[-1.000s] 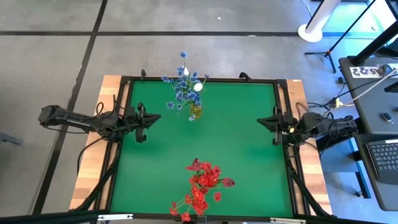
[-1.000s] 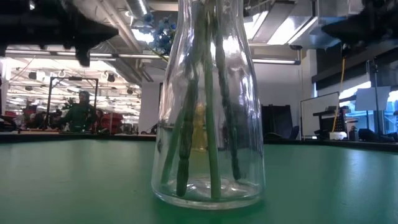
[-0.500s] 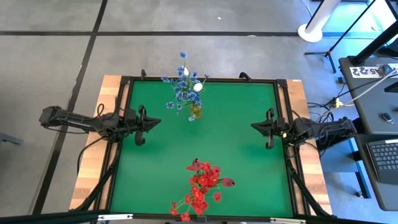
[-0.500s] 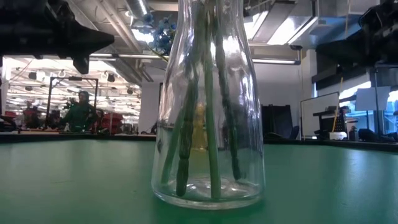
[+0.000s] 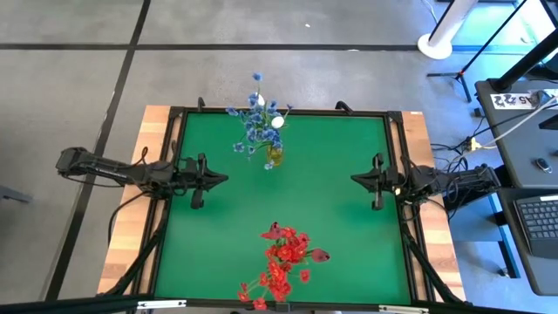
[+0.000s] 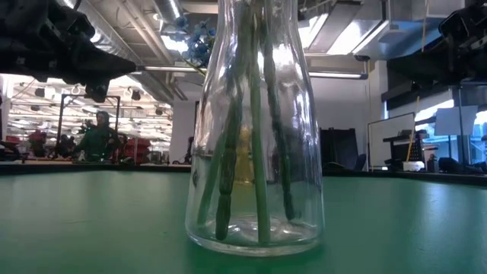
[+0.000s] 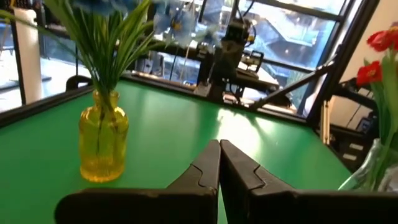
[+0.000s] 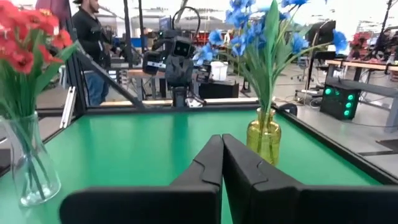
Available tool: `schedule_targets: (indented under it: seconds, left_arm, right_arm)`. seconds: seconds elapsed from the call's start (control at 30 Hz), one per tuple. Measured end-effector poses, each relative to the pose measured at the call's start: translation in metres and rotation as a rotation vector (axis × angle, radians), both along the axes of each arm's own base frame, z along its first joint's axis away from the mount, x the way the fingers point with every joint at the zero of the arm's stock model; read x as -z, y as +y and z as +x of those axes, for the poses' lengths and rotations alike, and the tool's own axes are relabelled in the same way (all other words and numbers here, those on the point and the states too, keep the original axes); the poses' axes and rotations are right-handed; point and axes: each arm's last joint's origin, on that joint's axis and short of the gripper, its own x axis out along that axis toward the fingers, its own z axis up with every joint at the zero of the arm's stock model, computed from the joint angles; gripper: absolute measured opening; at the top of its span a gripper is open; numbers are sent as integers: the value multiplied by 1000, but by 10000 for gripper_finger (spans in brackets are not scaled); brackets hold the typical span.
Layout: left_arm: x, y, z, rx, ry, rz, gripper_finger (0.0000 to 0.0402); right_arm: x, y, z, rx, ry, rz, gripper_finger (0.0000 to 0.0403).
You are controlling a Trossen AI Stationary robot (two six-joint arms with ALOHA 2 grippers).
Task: Sort flowers into vase by color
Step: Return to Home Position
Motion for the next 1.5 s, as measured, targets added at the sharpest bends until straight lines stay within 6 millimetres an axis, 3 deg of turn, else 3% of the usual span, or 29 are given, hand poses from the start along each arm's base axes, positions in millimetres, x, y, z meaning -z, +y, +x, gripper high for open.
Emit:
schedule_targets:
  seconds: [1.5]
  left_arm:
    - [1,1,0,-23,2,-69,0]
  right_arm:
    - [2,0,0,2,16,-25,12]
